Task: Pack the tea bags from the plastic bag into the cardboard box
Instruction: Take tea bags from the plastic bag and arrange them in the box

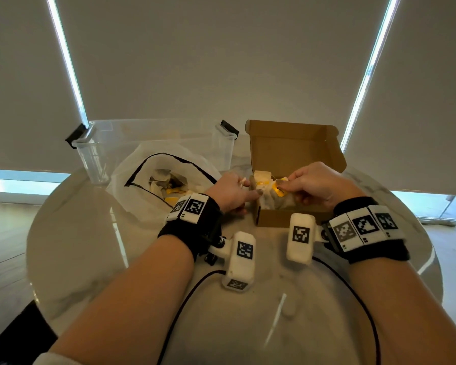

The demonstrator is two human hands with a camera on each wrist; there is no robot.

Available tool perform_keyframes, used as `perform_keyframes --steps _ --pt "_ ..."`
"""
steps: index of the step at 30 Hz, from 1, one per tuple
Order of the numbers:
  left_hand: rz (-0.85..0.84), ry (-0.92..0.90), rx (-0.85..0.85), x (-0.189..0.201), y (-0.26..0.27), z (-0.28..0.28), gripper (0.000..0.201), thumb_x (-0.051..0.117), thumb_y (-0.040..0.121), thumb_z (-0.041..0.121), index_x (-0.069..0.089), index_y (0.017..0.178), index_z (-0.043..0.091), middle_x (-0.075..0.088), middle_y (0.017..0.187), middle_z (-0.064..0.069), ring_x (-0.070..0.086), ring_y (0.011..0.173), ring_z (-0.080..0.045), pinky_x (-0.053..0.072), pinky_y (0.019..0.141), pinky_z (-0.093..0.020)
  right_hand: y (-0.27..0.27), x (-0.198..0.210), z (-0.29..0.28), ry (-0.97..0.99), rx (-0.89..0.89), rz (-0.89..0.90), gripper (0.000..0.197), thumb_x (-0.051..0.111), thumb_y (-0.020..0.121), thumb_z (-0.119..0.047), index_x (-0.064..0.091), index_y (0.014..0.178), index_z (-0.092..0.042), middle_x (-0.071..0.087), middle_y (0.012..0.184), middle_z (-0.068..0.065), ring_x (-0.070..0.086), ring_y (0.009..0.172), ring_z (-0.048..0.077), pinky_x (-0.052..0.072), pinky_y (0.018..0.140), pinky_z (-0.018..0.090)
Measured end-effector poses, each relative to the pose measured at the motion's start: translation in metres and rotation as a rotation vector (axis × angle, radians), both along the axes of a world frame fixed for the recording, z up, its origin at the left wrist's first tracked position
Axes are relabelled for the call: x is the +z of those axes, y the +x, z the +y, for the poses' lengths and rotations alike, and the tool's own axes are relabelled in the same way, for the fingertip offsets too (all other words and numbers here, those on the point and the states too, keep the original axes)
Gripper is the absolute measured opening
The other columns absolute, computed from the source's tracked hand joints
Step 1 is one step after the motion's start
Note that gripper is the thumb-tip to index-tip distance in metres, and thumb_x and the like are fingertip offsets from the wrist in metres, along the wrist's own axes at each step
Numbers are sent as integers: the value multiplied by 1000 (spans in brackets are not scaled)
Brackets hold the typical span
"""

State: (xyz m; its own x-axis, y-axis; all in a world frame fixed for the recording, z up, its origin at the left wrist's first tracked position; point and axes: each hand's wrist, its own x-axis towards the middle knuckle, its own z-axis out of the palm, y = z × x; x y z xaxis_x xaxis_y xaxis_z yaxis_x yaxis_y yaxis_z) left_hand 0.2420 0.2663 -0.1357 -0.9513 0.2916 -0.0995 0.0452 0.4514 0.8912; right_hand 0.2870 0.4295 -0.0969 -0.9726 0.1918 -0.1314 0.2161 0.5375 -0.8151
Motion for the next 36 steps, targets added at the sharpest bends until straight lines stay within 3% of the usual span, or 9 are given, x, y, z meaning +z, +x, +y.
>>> perform_keyframes --steps 3,8,12,16,19,23,27,31,36 --pt "6 15 -2 -1 0 0 47 66 87 28 46 126 12 61 95 -9 57 61 -13 54 68 -31 0 -3 -8 -100 23 -65 11 65 86 -15 65 86 -4 65 74 9 60 60 13 50 55 21" --pt "8 21 -3 -3 -2 1 47 66 87 28 47 127 12 62 98 -11 57 64 -13 55 75 -35 -14 -15 -18 8 -5 -158 19 66 85 -13 65 100 0 66 92 11 60 85 19 50 87 33" --pt "14 6 -18 -3 -4 0 46 64 88 28 47 128 15 63 104 -11 58 66 -12 57 78 -35 -21 -19 -22 -113 -93 -157 23 65 86 -10 62 106 1 67 94 11 64 84 18 54 78 29" --pt "16 0 -38 -5 -5 -1 48 64 89 28 46 130 14 63 99 -10 57 65 -11 56 70 -32 -23 -21 -25 -194 -113 -138 26 67 83 -6 62 107 2 69 97 15 68 88 20 56 83 31" --pt "94 -43 -33 -2 -2 -2 51 58 89 44 46 129 14 58 100 -5 54 74 -12 49 69 -29 -19 -20 -22 -205 -85 -128 25 64 83 0 62 108 2 68 101 15 67 92 21 54 85 32" --pt "-149 375 50 10 0 -4 68 23 89 70 49 120 15 54 80 -3 40 52 -9 31 40 -18 -11 -16 -18 -128 -40 -79 9 61 87 -7 64 95 -5 65 93 12 63 83 19 54 79 31" --pt "-290 604 -20 12 -1 -11 89 8 80 81 51 119 14 56 66 -5 35 40 -7 22 36 -14 -5 -10 -18 -17 11 114 9 62 88 -24 60 90 -15 59 81 3 52 68 13 48 63 24" --pt "-279 566 -222 10 0 -11 108 -1 75 84 51 127 6 55 67 -8 34 40 -7 22 36 -13 3 -4 -29 -87 203 207 17 65 85 -27 63 101 -22 64 87 0 61 69 8 49 58 20" --pt "-246 485 -260 13 2 -7 98 -7 76 82 52 105 10 54 69 -11 35 41 -9 26 36 -12 6 -4 -37 -125 184 276 6 67 83 -12 63 87 -13 62 77 -1 59 55 3 50 52 16"
